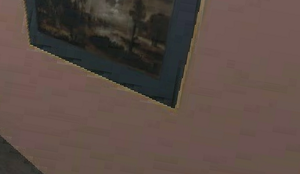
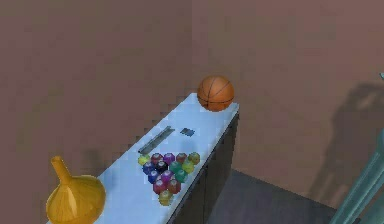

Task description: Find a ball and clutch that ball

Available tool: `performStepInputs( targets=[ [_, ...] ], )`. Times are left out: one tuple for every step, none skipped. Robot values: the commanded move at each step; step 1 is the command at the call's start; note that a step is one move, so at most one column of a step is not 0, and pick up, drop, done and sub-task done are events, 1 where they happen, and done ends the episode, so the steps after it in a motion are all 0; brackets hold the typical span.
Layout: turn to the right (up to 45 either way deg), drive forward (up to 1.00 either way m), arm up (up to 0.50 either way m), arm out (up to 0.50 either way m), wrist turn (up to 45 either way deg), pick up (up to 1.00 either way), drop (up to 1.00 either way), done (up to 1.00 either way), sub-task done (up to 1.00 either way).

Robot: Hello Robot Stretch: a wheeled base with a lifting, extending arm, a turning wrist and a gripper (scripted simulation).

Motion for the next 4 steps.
performStepInputs(
  targets=[
    [0.0,0.0,0.5,0.0,0.0,0.0,0.0,0.0,0.0],
    [0.0,0.0,0.32,0.0,0.0,0.0,0.0,0.0,0.0],
    [0.0,0.0,0.0,0.18,0.0,0.0,0.0,0.0,0.0],
    [0.0,0.0,0.0,0.0,45.0,0.0,0.0,0.0,0.0]
  ],
)
